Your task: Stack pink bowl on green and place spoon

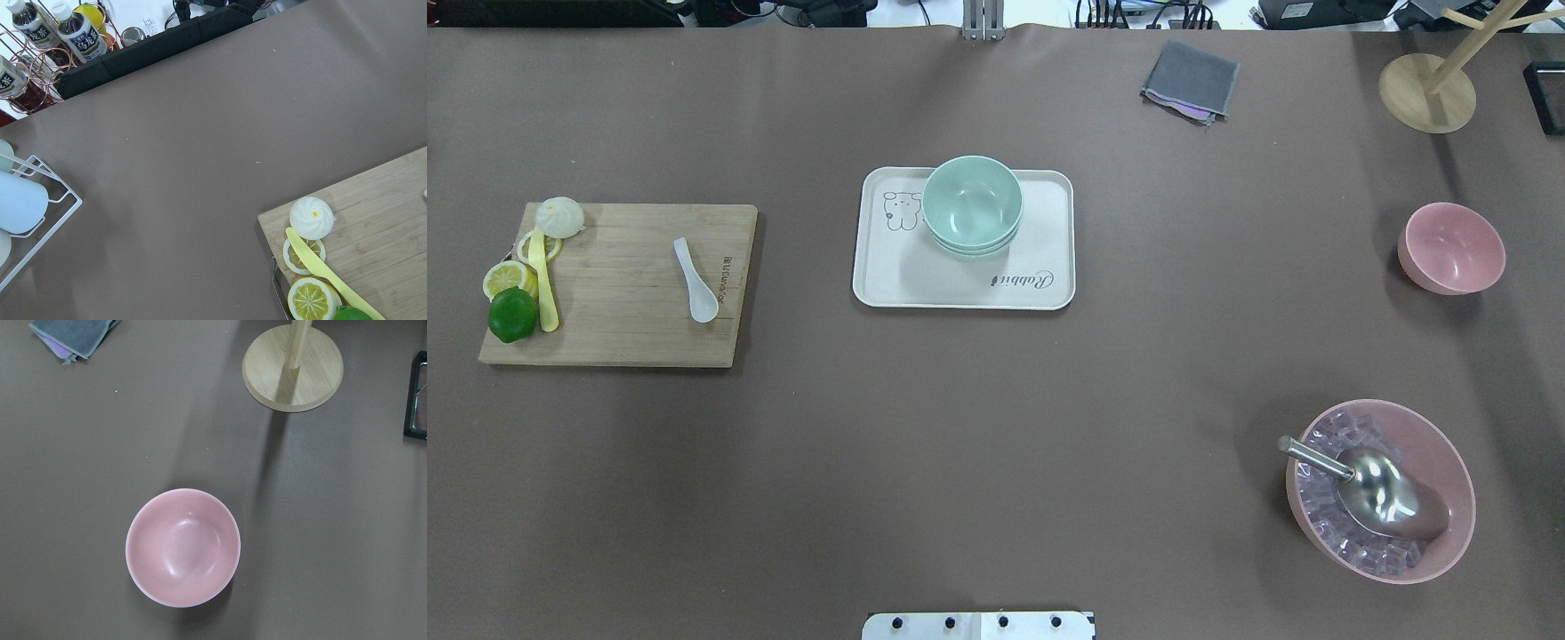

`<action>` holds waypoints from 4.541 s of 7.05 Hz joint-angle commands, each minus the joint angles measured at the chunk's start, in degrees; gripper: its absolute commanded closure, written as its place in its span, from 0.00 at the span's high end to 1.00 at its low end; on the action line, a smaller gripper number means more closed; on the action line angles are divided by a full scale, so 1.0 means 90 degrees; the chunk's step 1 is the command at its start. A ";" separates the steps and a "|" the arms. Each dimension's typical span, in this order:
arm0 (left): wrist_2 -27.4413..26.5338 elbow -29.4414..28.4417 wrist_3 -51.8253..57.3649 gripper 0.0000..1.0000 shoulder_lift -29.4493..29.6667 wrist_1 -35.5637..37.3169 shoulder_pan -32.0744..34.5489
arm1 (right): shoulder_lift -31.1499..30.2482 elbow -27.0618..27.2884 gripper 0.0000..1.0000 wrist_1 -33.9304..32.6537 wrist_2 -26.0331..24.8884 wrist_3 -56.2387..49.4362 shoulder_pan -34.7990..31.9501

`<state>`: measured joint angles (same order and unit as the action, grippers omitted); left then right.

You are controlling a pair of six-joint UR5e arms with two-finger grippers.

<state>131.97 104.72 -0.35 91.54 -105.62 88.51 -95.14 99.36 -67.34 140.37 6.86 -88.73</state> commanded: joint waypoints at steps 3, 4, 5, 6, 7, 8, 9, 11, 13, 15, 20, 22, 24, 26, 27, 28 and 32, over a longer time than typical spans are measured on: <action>0.0034 0.0015 0.0019 0.98 0.0015 -0.0130 -0.0030 | 0.0747 -0.2068 0.99 0.1576 -0.0819 0.1258 0.1057; 0.0034 0.0015 0.0029 0.98 0.0025 -0.0130 -0.0030 | 0.0921 -0.2607 0.96 0.2173 -0.0869 0.1511 0.1186; 0.0034 0.0015 0.0019 0.98 0.0025 -0.0130 -0.0030 | 0.1000 -0.2651 0.88 0.2440 -0.0976 0.2171 0.1477; 0.0034 0.0025 0.0010 0.98 0.0025 -0.0130 -0.0030 | 0.1001 -0.2680 0.82 0.2752 -0.1286 0.2400 0.1760; 0.0034 0.0025 0.0010 0.98 0.0015 -0.0130 -0.0030 | 0.1011 -0.2719 0.74 0.2843 -0.1415 0.2595 0.1937; 0.0034 0.0015 0.0010 0.98 0.0015 -0.0130 -0.0039 | 0.0992 -0.2729 0.65 0.2853 -0.1484 0.2655 0.1997; 0.0034 0.0015 -0.0010 0.98 0.0015 -0.0178 -0.0040 | 0.0924 -0.2720 0.60 0.2853 -0.1466 0.2656 0.2007; 0.0034 0.0015 -0.0010 0.98 0.0015 -0.0179 -0.0049 | 0.0816 -0.2758 0.47 0.2863 -0.1475 0.2646 0.2017; 0.0034 0.0015 -0.0010 0.98 0.0015 -0.0188 -0.0049 | 0.0816 -0.2758 0.05 0.2883 -0.1475 0.2656 0.2027; 0.0043 0.0015 0.0000 0.98 0.0005 -0.0188 -0.0049 | 0.0845 -0.2681 0.00 0.2892 -0.1475 0.2656 0.2046; 0.0043 0.0005 -0.0010 0.98 0.0005 -0.0227 -0.0059 | 0.2052 -0.1491 0.00 0.2805 -0.1446 0.4043 0.2394; 0.0043 -0.0004 -0.0010 0.98 -0.0005 -0.0227 -0.0059 | 0.3067 -0.1460 0.00 0.2031 -0.1959 0.5327 0.3311; 0.0043 -0.0004 -0.0010 0.98 -0.0043 -0.0227 -0.0069 | 0.4326 -0.0693 0.00 -0.1059 -0.2703 0.5692 0.3997; 0.0034 -0.0014 -0.0010 0.98 -0.0044 -0.0227 -0.0069 | 0.5196 -0.0717 0.00 -0.1820 -0.3335 0.6685 0.4630; 0.0043 -0.0014 -0.0010 0.98 -0.0044 -0.0227 -0.0069 | 0.5829 -0.1037 0.00 -0.2578 -0.3534 0.6834 0.4886; 0.0043 -0.0005 -0.0010 0.98 -0.0053 -0.0227 -0.0069 | 0.6260 -0.1533 0.00 -0.2712 -0.3729 0.7145 0.5091; 0.0043 0.0005 -0.0020 0.98 -0.0053 -0.0227 -0.0069 | 0.6548 -0.2356 0.00 -0.2286 -0.4239 0.7304 0.5542</action>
<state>132.36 104.70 -0.46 91.06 -107.67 87.89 -36.39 80.04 -90.04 102.61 72.45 -39.46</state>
